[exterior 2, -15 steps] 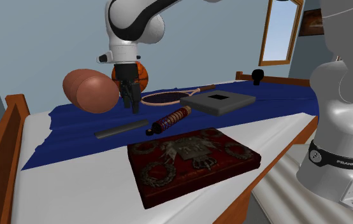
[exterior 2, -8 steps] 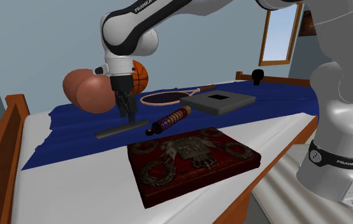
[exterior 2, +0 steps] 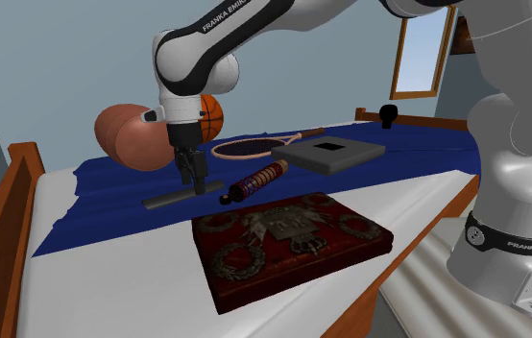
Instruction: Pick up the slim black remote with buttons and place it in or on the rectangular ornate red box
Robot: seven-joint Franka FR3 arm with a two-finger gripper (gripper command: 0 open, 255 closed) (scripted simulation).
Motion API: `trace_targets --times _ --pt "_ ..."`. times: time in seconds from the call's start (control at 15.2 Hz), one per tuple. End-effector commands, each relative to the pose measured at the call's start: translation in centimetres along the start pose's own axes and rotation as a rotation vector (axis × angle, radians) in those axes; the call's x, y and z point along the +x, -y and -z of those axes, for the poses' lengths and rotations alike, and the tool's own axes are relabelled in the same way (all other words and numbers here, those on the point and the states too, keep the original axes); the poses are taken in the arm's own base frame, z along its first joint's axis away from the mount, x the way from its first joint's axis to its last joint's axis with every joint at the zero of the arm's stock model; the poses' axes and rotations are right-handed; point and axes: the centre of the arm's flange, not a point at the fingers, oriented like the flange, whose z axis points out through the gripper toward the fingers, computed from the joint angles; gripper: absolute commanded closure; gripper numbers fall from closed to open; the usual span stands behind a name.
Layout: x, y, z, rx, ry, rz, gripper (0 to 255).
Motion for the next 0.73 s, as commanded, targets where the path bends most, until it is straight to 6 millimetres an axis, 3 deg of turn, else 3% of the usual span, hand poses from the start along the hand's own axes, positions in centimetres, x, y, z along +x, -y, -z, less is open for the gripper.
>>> trace_targets --times 0.0,0.07,0.13,0.66 --pt "0.00 0.00 -0.01 0.000 0.000 0.000 0" --pt "0.00 0.00 0.00 0.000 0.000 0.000 0" --pt "0.00 0.00 0.00 0.000 0.000 0.000 255" --pt "0.06 0.05 -0.01 0.000 0.000 0.000 255"
